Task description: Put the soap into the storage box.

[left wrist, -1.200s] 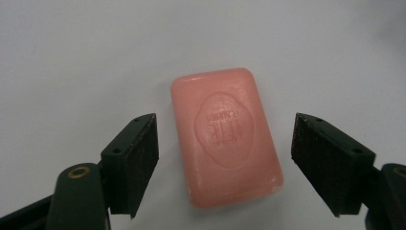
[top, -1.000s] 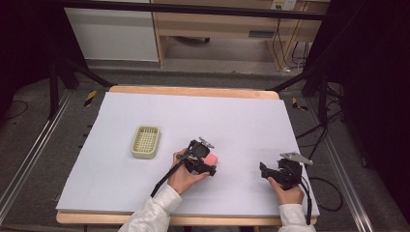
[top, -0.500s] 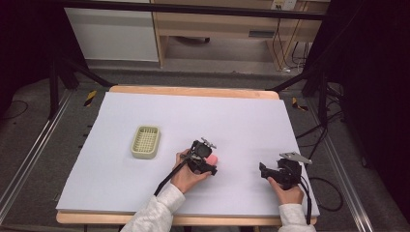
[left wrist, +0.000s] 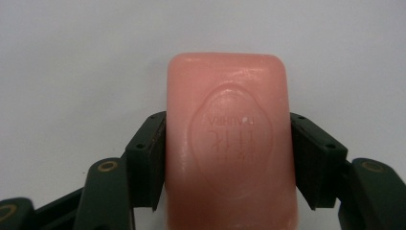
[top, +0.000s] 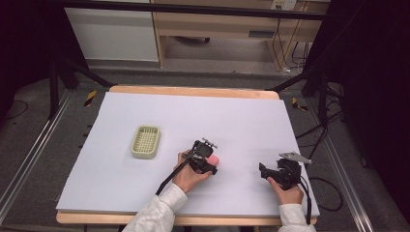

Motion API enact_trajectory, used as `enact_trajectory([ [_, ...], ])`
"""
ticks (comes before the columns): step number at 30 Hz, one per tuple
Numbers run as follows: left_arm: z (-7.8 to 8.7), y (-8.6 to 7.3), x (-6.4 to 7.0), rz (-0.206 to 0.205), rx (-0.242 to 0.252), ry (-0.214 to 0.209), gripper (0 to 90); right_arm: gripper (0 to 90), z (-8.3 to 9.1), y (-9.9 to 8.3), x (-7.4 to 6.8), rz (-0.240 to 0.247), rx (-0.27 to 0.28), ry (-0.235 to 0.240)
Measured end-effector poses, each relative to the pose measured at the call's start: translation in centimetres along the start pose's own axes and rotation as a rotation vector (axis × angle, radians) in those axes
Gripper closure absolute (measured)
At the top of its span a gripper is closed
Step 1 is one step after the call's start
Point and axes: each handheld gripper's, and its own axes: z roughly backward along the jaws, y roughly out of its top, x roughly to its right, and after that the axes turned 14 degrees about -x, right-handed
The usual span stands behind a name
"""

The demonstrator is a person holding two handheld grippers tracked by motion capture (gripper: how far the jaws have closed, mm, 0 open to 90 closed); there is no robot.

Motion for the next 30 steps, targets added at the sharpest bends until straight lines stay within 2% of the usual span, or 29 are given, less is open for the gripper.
enact_trajectory([
  [4,0.0,0.1,0.0,0.001,-0.007,-0.002,37.0,10.3,0.0,0.0,0.1,0.003,0.001,0.000],
  [8,0.1,0.0,0.2,-0.015,-0.012,0.017,37.2,10.3,0.0,0.0,0.0,0.002,0.001,0.002],
  [12,0.5,-0.2,0.1,-0.027,-0.010,0.011,37.2,10.3,0.0,0.0,0.0,0.005,0.001,0.003],
  [13,1.0,-0.3,0.1,-0.029,0.007,0.004,37.3,10.3,0.0,0.0,0.0,0.002,0.000,0.003],
  [22,3.2,-1.6,-1.0,-0.034,0.050,-0.014,37.3,10.3,0.0,0.0,0.0,0.004,0.001,0.006],
  [30,5.5,-3.8,-3.0,0.007,0.113,-0.025,37.3,10.3,0.0,-0.1,0.0,0.004,0.003,0.008],
])
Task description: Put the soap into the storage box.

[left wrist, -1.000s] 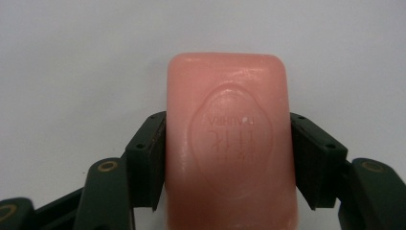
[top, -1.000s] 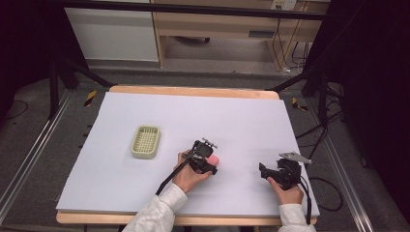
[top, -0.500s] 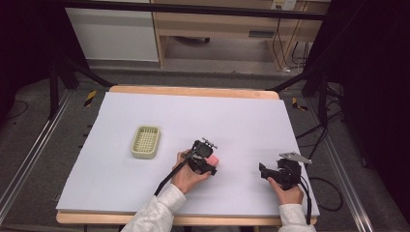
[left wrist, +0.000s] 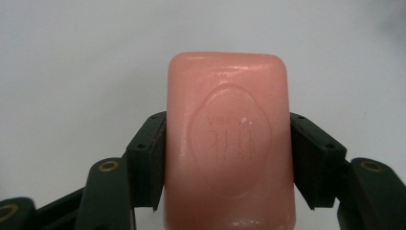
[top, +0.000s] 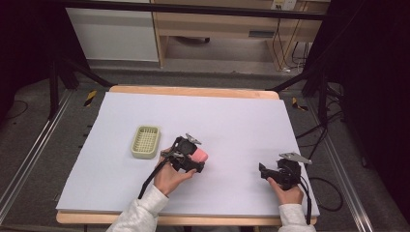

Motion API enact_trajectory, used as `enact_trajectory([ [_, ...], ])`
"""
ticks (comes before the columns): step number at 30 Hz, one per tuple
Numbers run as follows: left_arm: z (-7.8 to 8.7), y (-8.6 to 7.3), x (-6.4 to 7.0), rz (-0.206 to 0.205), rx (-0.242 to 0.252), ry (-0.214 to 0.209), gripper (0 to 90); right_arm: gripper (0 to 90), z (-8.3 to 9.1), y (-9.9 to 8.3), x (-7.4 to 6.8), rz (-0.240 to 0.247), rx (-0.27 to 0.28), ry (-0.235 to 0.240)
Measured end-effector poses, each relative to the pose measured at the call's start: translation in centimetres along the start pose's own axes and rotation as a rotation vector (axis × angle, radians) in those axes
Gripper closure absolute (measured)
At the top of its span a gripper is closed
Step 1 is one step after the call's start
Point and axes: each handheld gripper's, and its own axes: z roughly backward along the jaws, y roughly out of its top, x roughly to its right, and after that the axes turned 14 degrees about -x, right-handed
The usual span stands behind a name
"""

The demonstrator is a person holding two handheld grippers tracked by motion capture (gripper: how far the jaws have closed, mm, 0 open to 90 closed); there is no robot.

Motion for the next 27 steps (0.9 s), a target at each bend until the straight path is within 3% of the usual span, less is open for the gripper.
enact_trajectory([
  [14,2.7,-2.0,-3.2,0.084,0.072,0.013,37.3,10.3,0.0,0.0,0.0,-0.004,-0.002,0.001],
  [27,4.7,-3.2,-7.4,0.177,0.116,0.058,37.3,10.2,0.0,0.0,-0.2,0.001,0.002,0.004],
])
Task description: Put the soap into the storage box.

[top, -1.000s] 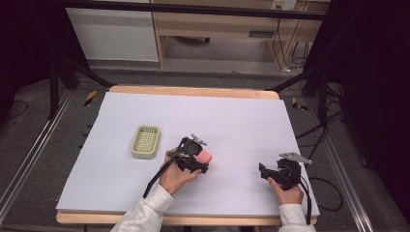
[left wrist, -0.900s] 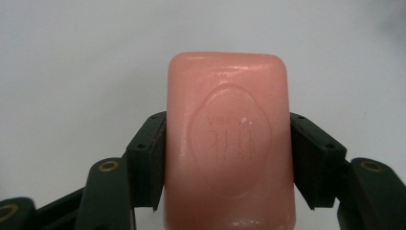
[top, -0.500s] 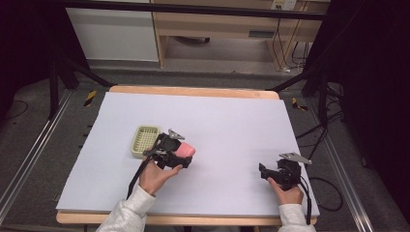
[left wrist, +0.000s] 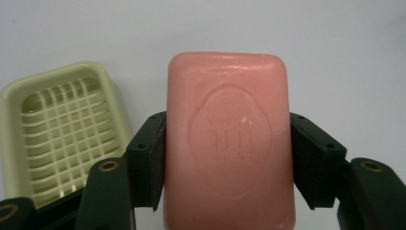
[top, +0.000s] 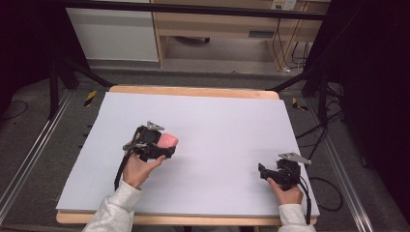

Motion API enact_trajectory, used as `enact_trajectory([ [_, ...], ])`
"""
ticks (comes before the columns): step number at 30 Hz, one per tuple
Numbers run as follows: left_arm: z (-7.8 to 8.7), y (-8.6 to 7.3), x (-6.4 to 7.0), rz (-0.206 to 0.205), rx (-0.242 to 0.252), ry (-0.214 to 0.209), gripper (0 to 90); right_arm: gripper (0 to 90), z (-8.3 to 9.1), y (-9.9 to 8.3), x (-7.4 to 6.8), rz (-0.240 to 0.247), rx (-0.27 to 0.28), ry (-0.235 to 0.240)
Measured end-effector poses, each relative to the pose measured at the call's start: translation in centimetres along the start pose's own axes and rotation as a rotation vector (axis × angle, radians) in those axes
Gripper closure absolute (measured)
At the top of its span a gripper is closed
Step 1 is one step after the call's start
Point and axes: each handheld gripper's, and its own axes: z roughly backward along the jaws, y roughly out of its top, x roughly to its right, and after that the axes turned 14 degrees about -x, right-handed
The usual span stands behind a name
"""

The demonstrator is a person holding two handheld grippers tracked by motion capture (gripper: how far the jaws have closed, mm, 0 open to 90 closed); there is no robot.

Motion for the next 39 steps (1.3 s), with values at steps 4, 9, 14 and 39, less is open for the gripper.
enact_trajectory([
  [4,0.4,0.0,-1.1,0.025,0.012,0.010,37.3,10.0,0.0,0.0,0.0,0.006,0.006,0.001],
  [9,0.6,0.1,-2.7,0.068,0.024,0.013,37.3,10.0,0.1,0.0,-0.1,0.008,0.014,0.002],
  [14,0.5,0.2,-3.9,0.090,0.019,0.032,37.3,10.0,0.0,0.0,-0.1,0.013,0.011,0.001],
  [39,-2.4,0.9,-7.1,0.176,-0.036,0.103,37.2,9.8,0.0,0.1,-0.3,0.020,0.003,0.005],
])
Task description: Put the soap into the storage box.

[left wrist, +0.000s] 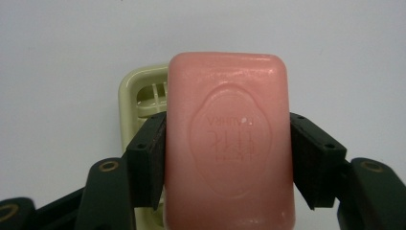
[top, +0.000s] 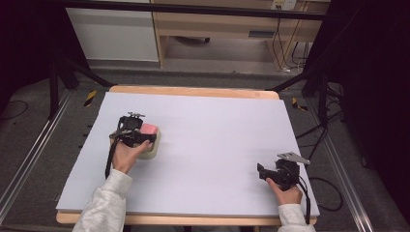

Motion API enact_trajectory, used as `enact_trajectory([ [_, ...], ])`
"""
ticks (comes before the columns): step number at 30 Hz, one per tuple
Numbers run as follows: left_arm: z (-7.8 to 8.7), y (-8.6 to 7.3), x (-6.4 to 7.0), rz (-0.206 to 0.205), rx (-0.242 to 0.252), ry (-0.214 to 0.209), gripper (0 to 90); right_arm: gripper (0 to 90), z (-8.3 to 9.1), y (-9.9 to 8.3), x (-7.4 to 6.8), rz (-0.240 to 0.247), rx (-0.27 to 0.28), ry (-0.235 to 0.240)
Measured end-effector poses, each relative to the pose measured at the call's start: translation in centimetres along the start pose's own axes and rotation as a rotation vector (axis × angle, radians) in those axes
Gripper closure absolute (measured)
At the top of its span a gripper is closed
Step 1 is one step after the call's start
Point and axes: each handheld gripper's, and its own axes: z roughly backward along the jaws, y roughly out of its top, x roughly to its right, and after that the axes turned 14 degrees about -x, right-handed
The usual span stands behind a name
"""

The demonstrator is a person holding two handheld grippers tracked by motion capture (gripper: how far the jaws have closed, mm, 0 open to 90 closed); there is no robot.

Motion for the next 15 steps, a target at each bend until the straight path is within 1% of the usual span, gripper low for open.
enact_trajectory([
  [2,-0.1,0.0,-0.1,0.004,-0.001,0.003,37.3,9.8,0.0,0.0,0.0,0.001,0.000,0.000],
  [4,-0.7,0.0,-0.4,0.018,-0.008,0.008,37.3,9.8,0.0,0.0,0.0,0.006,0.000,-0.001],
  [7,-1.1,0.0,-0.6,0.024,-0.020,0.014,37.3,9.8,-0.1,0.0,0.0,0.006,0.000,-0.002],
  [15,-1.9,0.2,-1.1,0.042,-0.027,0.023,37.2,9.8,-0.1,0.0,0.0,0.005,-0.002,-0.001],
])
